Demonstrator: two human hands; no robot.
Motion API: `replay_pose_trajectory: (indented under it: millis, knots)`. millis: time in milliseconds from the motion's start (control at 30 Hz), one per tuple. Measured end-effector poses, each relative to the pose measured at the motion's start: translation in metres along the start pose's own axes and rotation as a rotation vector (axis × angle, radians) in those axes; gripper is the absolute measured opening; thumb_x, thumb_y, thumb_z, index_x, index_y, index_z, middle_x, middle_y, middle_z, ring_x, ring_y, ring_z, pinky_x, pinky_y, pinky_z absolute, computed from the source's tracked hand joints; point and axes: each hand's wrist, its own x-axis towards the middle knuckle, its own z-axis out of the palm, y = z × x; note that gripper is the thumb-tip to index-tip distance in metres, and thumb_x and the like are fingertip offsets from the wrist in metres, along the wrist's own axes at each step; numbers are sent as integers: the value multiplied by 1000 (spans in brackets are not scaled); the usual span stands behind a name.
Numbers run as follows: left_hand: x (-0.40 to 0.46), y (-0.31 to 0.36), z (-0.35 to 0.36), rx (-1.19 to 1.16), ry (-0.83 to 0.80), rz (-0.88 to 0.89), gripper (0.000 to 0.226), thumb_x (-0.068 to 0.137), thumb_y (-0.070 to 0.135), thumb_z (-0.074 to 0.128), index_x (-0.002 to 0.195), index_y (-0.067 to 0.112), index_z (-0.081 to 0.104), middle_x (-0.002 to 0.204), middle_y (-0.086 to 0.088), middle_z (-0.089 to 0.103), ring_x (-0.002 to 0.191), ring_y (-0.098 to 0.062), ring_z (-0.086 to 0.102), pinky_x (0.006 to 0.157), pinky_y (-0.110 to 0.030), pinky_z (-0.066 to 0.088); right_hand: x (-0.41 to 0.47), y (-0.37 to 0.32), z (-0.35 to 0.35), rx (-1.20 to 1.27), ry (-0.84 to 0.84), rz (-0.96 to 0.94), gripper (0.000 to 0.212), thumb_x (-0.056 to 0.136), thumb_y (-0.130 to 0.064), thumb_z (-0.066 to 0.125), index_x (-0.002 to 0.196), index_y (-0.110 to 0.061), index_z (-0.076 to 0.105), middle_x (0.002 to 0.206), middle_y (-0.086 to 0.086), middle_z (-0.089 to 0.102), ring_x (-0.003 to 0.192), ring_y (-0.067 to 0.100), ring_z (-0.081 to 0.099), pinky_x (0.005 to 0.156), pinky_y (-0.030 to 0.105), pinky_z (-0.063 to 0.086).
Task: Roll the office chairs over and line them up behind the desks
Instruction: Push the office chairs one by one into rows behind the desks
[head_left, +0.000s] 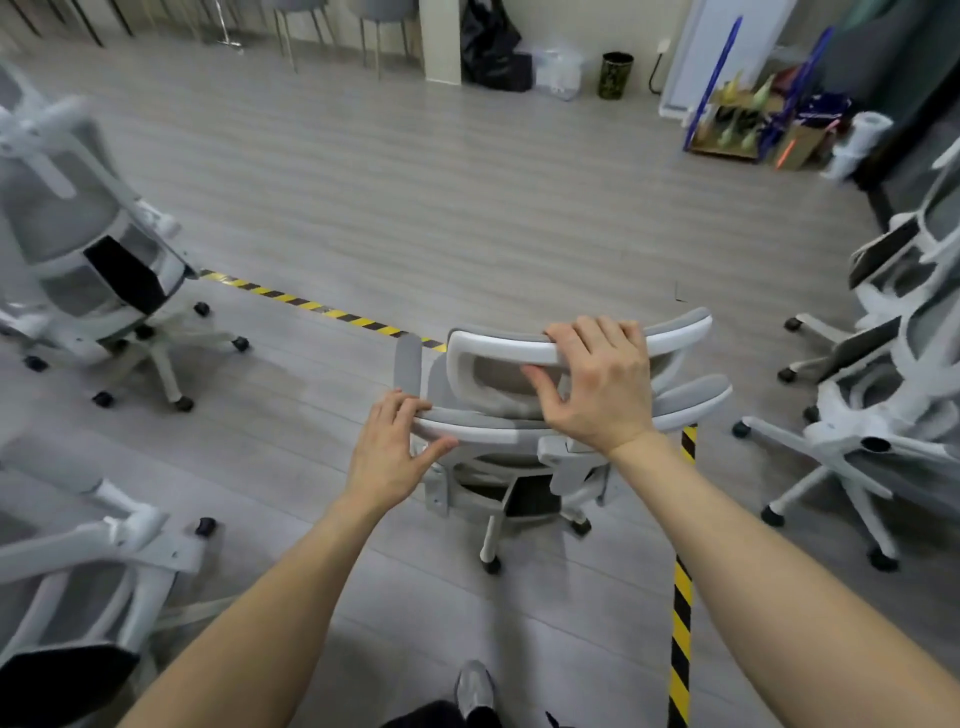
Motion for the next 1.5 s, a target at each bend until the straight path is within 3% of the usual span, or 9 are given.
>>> replay_pose_trajectory:
  millis: [267, 533, 767, 900, 1067, 1233, 1333, 1433, 1500]
  knots:
    - [52, -55, -27, 40, 95, -129, 64, 92, 82, 64, 131, 31, 60, 130, 16, 52, 136, -17, 53, 109, -47, 50, 89, -17, 94, 129, 52, -116, 43, 90, -57, 71, 103, -16, 73, 92, 4, 64, 86, 32, 60, 86, 46, 44]
    - [87, -96, -42, 190, 266, -323, 62, 89, 88, 62, 123, 36, 63, 126, 19, 60, 135, -10, 55, 117, -46, 40, 175, -37, 189, 302, 122, -346, 39, 93, -52, 72, 104, -14, 75, 93, 5, 67, 84, 32, 61, 83, 46, 47]
    - [114, -107, -47, 187, 312, -581, 63, 88, 93, 56, 124, 41, 59, 129, 23, 58, 128, -6, 55, 117, -44, 41, 245, -54, 254, 477, 40, -534, 41, 97, -51, 67, 108, -13, 74, 99, 5, 69, 88, 32, 63, 89, 48, 46]
    - [140, -108, -49, 150, 359, -700, 56, 89, 88, 61, 123, 43, 56, 123, 25, 52, 121, -3, 55, 109, -42, 41, 285, -57, 287, 494, -98, -568, 41, 95, -50, 65, 113, -13, 70, 105, 6, 66, 98, 35, 60, 98, 51, 42]
    - [172, -127, -63, 194, 391, -745, 53, 92, 85, 58, 125, 43, 57, 123, 24, 53, 121, -4, 55, 113, -46, 43, 333, -69, 327, 496, -193, -592, 47, 91, -53, 62, 115, -13, 67, 109, 8, 64, 104, 37, 57, 103, 51, 40]
    - [192, -153, -75, 174, 465, -738, 54, 94, 79, 59, 122, 34, 58, 119, 18, 51, 116, -10, 54, 99, -40, 53, 368, -95, 363, 541, -189, -638, 45, 92, -55, 65, 112, -15, 67, 108, 6, 64, 104, 34, 57, 103, 49, 42]
    - [196, -174, -82, 136, 488, -699, 46, 98, 71, 60, 122, 31, 57, 121, 17, 50, 126, -15, 52, 101, -43, 55, 383, -114, 379, 563, -180, -659, 45, 92, -55, 66, 112, -14, 66, 108, 6, 64, 104, 35, 57, 103, 49, 42]
    - [200, -196, -92, 114, 519, -727, 48, 99, 68, 61, 126, 28, 59, 133, 12, 55, 153, -18, 40, 111, -40, 50, 398, -137, 392, 574, -176, -673, 45, 92, -54, 67, 112, -14, 66, 108, 6, 64, 105, 34, 57, 102, 50, 43]
    - [200, -210, -101, 115, 545, -780, 51, 98, 69, 60, 129, 28, 59, 137, 12, 54, 158, -15, 34, 104, -38, 50, 408, -155, 401, 588, -182, -700, 45, 92, -54, 68, 112, -14, 67, 108, 7, 64, 105, 34, 58, 101, 49, 42]
